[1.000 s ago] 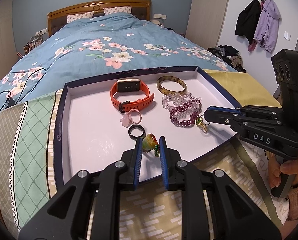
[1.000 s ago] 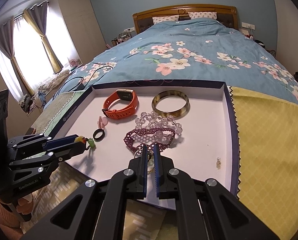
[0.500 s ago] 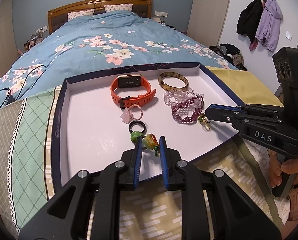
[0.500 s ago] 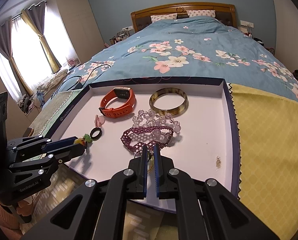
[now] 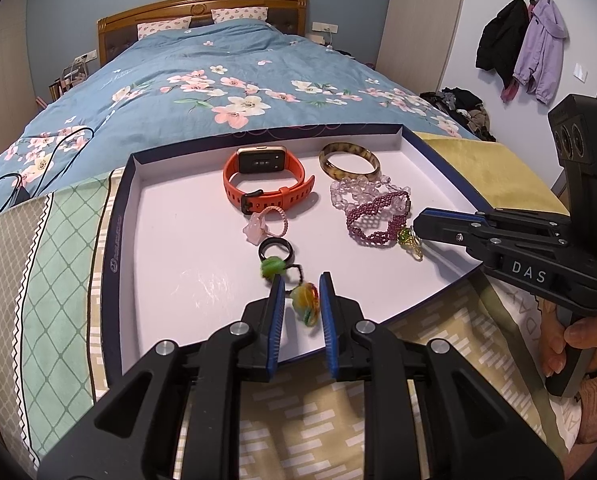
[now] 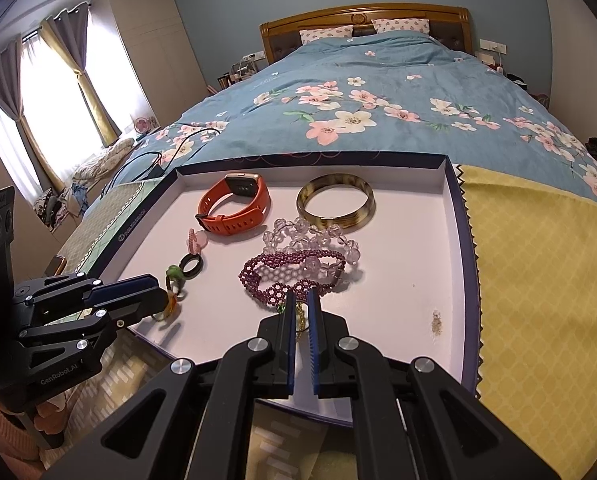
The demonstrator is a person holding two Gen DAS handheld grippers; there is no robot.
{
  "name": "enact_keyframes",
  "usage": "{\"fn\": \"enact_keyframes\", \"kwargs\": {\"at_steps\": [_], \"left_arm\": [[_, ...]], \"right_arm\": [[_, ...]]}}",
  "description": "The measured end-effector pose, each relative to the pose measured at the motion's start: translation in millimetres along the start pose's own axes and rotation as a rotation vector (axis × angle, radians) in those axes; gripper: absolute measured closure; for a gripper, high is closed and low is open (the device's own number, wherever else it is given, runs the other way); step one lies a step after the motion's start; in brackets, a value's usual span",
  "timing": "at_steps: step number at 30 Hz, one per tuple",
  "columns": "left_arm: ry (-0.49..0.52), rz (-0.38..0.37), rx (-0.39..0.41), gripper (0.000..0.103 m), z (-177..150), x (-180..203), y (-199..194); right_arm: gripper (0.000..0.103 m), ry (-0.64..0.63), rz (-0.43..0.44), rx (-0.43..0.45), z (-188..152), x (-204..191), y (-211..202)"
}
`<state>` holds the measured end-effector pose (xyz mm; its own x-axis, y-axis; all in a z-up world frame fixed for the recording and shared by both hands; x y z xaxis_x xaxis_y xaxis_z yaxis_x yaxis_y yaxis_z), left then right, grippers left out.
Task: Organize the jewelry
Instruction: 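Lower the flower ring and silver ring into the box and open both tools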
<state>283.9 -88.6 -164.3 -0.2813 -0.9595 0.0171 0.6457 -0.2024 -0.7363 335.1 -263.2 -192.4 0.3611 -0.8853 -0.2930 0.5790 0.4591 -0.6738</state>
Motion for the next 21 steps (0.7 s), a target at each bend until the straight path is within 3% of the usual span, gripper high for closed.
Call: {"fn": "enact_keyframes", "kwargs": {"at_steps": [7, 12, 14, 16, 20, 21], "left_arm": [[-0.004, 0.004, 0.003, 0.084, 0, -2, 0], [-0.015, 0.005, 0.009, 0.073, -1, -2, -5], [-0.017, 0.006, 0.015, 0.064, -1, -2, -7], [-0.020, 0.001, 0.020, 0.062, -2, -3, -11], [-0.022, 0.005, 0.045, 0.047, -3, -3, -21], [-0.020, 0.009, 0.053, 0.045, -3, -3, -24]], "right_arm": [[0.096, 0.006, 0.000, 0.004, -2, 2, -2], [0.095, 0.005, -0.003, 0.012, -3, 3, -5], [0.090, 0.006, -0.003, 0.014, -4, 2, -7], [0.079, 0.007, -0.007, 0.021, -4, 1, -10], [0.073, 0.009, -0.009, 0.034, -5, 0, -16], [0.067, 0.011, -0.010, 0.040, -5, -1, -18]]}}
Point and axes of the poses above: each gripper's, at about its wrist camera, not at the fingertips, and y roughly the way its jaws point, x to its right, z to its top, the point moved 10 cm from there along y, roughly the way its jaws point, and after that the axes turned 6 degrees about z, right-handed, at the moved point
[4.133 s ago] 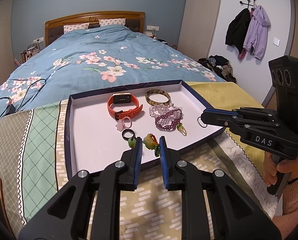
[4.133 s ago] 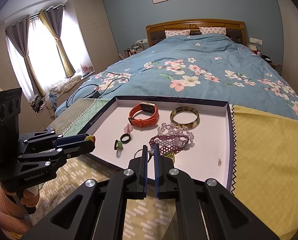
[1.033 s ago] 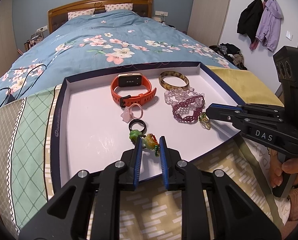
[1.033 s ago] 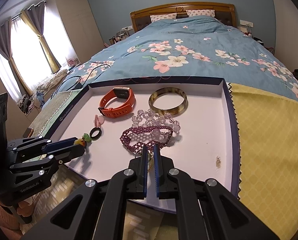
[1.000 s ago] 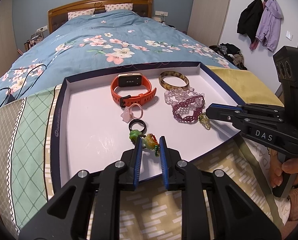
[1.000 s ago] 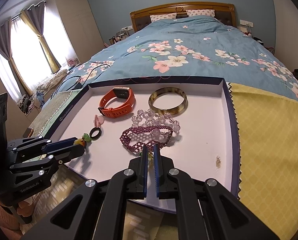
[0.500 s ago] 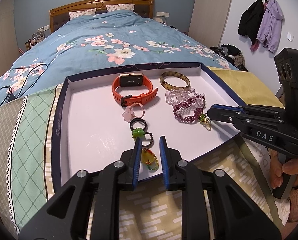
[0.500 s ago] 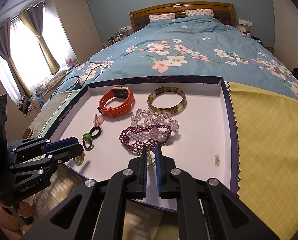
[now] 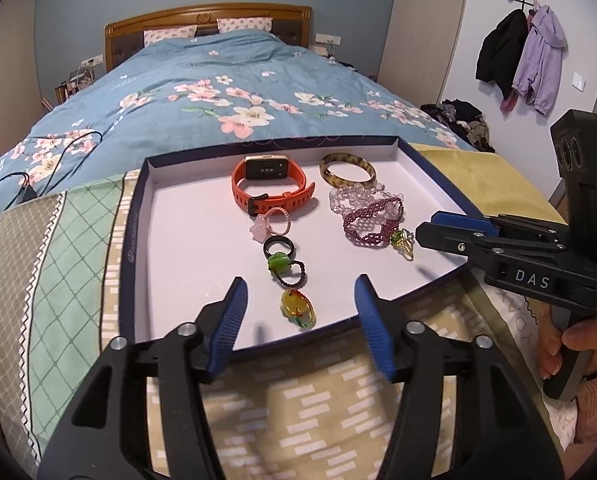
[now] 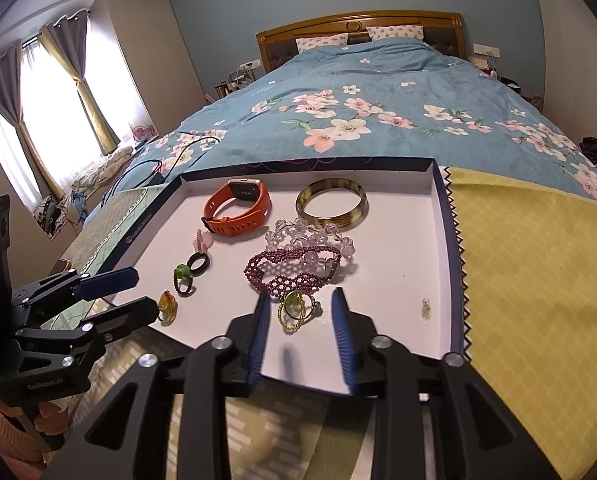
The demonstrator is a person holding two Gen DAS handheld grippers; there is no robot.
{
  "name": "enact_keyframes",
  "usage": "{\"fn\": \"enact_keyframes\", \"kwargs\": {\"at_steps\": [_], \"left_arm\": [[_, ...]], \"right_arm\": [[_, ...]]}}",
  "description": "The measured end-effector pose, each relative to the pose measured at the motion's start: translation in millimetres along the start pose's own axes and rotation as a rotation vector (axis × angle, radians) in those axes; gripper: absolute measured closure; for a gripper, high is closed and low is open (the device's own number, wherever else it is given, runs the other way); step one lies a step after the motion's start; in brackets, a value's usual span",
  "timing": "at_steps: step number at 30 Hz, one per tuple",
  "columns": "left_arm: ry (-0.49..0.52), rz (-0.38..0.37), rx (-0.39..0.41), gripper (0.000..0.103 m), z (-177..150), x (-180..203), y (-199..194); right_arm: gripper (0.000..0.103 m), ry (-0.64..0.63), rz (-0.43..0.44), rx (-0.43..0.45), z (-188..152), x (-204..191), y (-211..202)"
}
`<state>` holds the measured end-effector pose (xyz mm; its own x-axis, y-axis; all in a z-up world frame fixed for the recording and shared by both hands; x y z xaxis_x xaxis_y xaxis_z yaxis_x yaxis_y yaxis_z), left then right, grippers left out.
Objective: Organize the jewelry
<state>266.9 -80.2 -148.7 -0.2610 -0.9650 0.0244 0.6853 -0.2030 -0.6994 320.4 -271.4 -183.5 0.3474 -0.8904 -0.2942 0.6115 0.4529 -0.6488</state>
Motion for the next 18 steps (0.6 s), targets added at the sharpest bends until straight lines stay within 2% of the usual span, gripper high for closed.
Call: {"fn": "enact_keyframes", "kwargs": {"at_steps": [1, 4, 9, 11, 12, 14, 16, 18], "left_arm": [[0.001, 0.000, 0.008, 0.042, 0, 1, -3], [-0.004, 0.002, 0.029, 0.031, -1, -1, -12], [-0.030, 0.014, 0.054, 0.025, -5, -6, -25], [-0.037, 0.022, 0.073, 0.015, -5, -8, -32], [-0.041, 0.032, 0.094, 0.012, -4, -9, -36], [-0.042, 0.054, 0.133, 0.005, -2, -12, -45], [-0.043, 0.066, 0.165, 0.005, -1, -12, -54], [-0.046, 0.069, 0.184, 0.005, 0, -13, -61]], "right_arm": [[0.060, 0.002, -0.002, 0.008, 0, 0, -3], [0.051, 0.000, -0.008, 0.026, -1, -2, -9], [0.049, -0.006, -0.013, 0.043, -4, -6, -17], [0.043, -0.012, -0.019, 0.063, -4, -7, -23], [0.039, -0.014, -0.022, 0.072, -5, -8, -26], [0.035, -0.023, -0.027, 0.088, -5, -10, -30], [0.024, -0.036, -0.034, 0.100, -7, -13, -35], [0.018, -0.049, -0.038, 0.121, -8, -17, -43]]}}
Point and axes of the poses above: each gripper's, at about its wrist camera, not at the fingertips, and y roughly the way its jaws point, x to its right, z to its top, the point moved 10 cm from there along y, roughly the way its jaws point, and after that the axes turned 6 degrees about z, right-handed, at the moved point
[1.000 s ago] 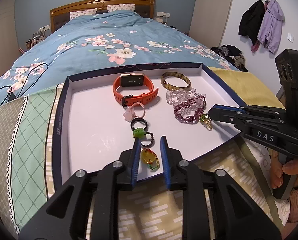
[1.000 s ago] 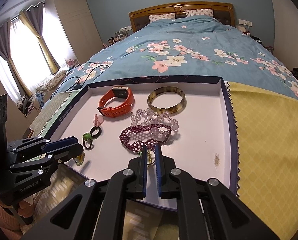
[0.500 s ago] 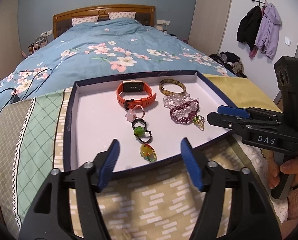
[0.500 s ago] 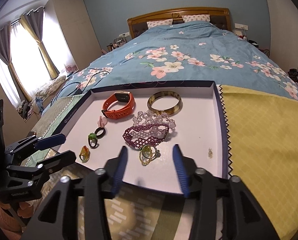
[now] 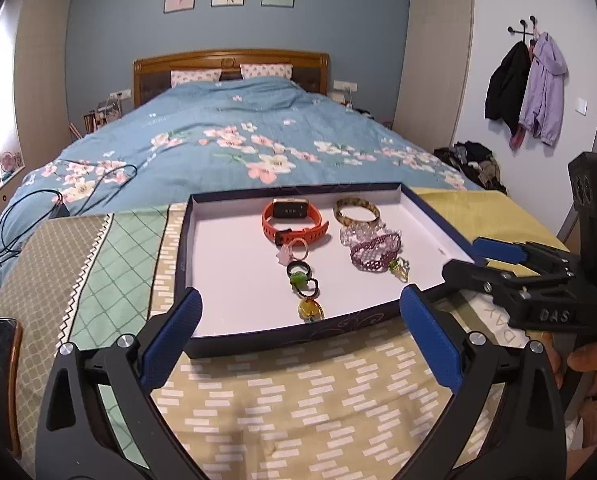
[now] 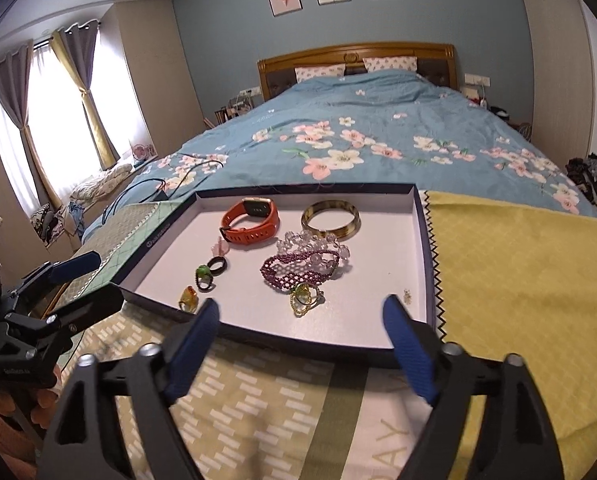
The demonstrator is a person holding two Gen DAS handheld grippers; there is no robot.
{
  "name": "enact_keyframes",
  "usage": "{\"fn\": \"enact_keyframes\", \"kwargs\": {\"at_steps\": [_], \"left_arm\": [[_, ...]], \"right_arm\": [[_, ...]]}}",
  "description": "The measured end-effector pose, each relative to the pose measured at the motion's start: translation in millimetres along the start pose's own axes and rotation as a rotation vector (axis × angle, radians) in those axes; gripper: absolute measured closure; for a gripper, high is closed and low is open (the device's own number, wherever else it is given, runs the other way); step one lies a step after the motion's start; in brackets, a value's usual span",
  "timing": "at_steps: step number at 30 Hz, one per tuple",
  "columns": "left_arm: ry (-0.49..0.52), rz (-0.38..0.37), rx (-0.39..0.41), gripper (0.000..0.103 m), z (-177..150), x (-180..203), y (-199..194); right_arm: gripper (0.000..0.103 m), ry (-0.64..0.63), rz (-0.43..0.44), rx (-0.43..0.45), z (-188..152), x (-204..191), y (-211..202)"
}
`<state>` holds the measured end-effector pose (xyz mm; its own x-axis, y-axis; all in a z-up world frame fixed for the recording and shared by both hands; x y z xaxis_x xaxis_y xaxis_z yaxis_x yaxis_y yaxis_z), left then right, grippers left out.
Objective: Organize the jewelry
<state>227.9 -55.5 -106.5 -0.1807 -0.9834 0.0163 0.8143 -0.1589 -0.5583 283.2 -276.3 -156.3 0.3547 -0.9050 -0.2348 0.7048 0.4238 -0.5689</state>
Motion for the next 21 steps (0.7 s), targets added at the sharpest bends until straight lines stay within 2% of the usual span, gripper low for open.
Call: {"fn": "enact_keyframes", "kwargs": {"at_steps": [3, 8, 15, 21], "left_arm": [[-0.001, 0.018, 0.033, 0.005, 3, -2, -13], [-0.023, 0.039, 0.100, 0.005, 8, -6, -37], [-0.043, 0.080, 0.204, 0.005, 11, -19, -70], [-0.075, 0.105, 0.224, 0.005, 8, -28, -85]], "right_arm": [[0.007, -0.024, -0.016, 0.057, 3, -5, -16], [0.007, -0.023, -0.016, 0.128, 7, -10, -34], [0.007, -0.049, 0.033, 0.202, 4, -25, -53], [0.007, -0.081, -0.051, 0.243, 3, -27, -66]]}}
Point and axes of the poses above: each gripper's, at about its wrist camera, not at the fingertips, and y roughly the way its jaws point, x to its right, z to its top, the point moved 10 cm from there along y, roughly the way its jaws point, and after that the axes turned 6 degrees about z, right-handed, at the moved point
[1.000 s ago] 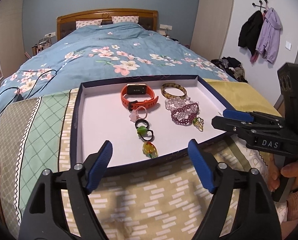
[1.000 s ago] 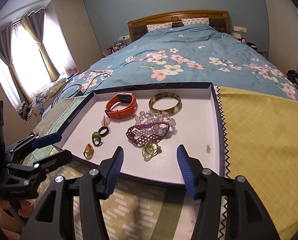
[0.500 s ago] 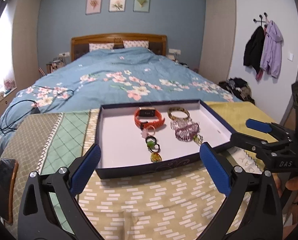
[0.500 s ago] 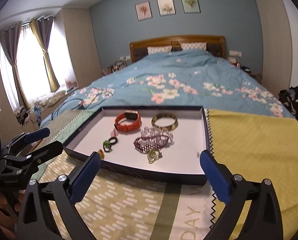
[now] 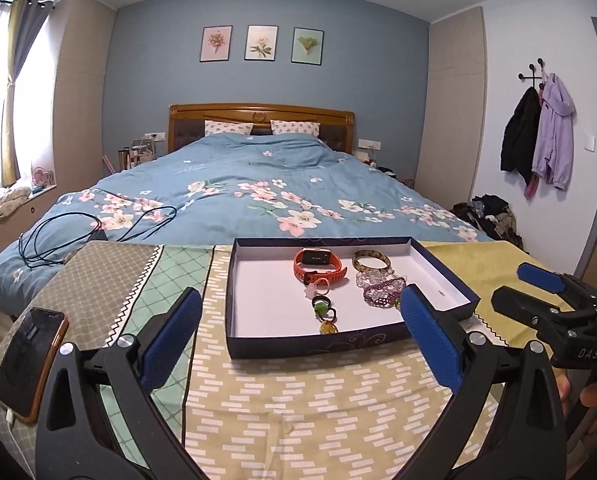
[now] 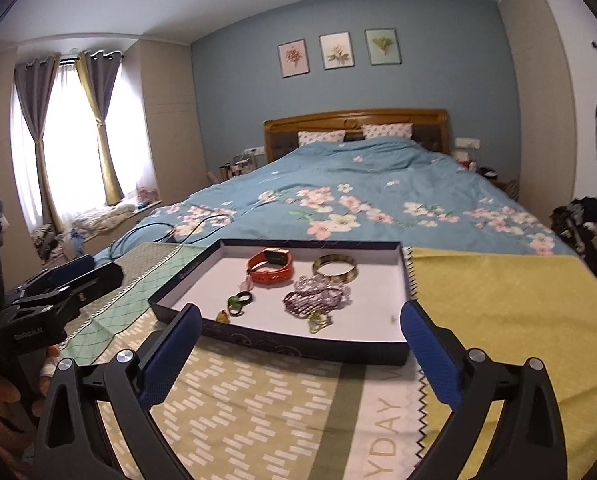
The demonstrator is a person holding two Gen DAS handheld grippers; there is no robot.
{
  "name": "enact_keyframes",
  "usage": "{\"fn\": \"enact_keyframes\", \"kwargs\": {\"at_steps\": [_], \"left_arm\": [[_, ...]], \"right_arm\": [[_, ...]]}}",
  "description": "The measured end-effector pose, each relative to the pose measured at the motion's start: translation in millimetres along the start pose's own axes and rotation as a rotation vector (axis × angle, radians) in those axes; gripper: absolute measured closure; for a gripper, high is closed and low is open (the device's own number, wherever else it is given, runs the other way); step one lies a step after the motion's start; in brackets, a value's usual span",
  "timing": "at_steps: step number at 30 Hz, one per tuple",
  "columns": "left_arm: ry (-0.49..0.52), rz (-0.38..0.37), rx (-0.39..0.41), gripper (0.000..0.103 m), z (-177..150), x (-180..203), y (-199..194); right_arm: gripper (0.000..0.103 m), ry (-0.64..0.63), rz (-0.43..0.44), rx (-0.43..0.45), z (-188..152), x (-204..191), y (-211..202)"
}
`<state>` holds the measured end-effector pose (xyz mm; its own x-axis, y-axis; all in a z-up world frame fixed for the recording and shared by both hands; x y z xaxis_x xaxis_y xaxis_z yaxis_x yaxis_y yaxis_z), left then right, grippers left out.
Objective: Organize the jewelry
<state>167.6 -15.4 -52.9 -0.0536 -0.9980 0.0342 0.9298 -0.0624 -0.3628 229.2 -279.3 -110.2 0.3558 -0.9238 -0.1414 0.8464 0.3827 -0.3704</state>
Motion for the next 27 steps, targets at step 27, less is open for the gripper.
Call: {"fn": "enact_keyframes", "kwargs": {"at_steps": [27], "left_arm": [[-0.008, 0.026, 0.103, 0.005, 15, 3, -45]], "right_arm": [[0.007, -0.046, -0.084, 0.143, 13, -1, -37]]}}
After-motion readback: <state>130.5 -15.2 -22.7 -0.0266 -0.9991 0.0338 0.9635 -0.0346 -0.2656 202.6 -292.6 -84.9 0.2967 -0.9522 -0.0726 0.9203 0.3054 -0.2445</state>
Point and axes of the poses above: each gripper's, at about its wrist camera, not at the fingertips, and y roughly the way its jaws point, x to its right, z to its top, the point moved 10 cm from there along y, roughly the way its jaws point, and after that the axes turned 6 degrees about z, right-handed, at the moved point
